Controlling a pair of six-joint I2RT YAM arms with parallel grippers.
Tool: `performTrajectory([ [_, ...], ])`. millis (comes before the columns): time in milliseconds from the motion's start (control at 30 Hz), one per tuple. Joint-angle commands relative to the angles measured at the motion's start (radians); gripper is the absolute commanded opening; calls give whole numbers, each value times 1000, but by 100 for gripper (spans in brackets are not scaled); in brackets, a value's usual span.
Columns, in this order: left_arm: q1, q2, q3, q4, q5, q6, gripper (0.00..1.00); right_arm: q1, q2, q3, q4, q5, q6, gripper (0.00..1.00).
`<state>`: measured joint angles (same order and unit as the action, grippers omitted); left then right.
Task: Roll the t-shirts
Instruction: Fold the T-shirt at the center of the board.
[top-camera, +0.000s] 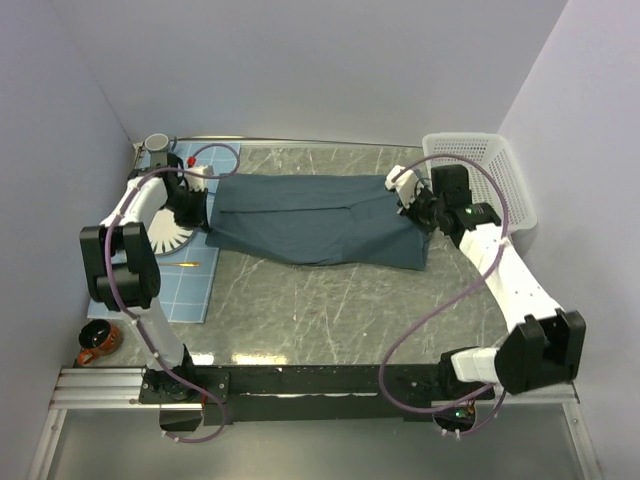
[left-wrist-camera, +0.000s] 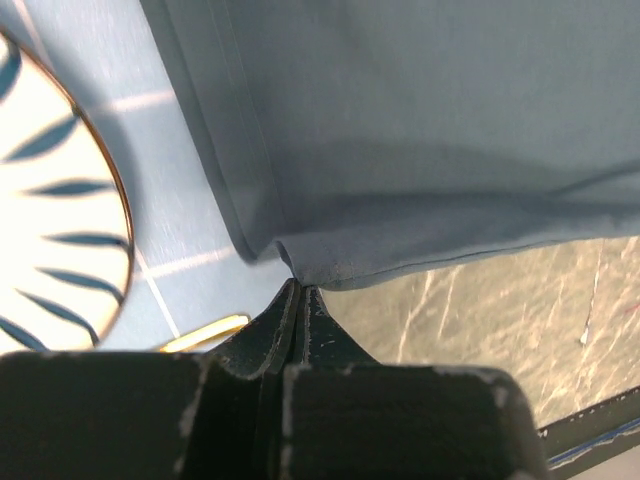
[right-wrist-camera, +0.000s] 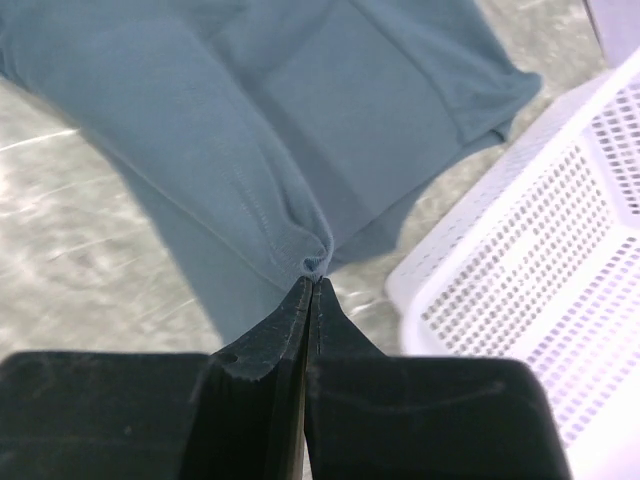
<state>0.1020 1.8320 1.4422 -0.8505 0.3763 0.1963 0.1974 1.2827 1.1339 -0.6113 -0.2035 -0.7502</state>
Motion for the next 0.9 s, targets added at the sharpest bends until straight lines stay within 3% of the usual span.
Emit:
performTrajectory([
  [0,-16,81,108,-31,-5,-3,1,-36,78,108,94,39,-50,0],
  [533,-45,365,497,-88,-60,-29,1,-93,357,500,94,6,-156,0],
  [867,-59,377,506,-53,-97,-57,1,-92,507,520,100,30,-199,0],
])
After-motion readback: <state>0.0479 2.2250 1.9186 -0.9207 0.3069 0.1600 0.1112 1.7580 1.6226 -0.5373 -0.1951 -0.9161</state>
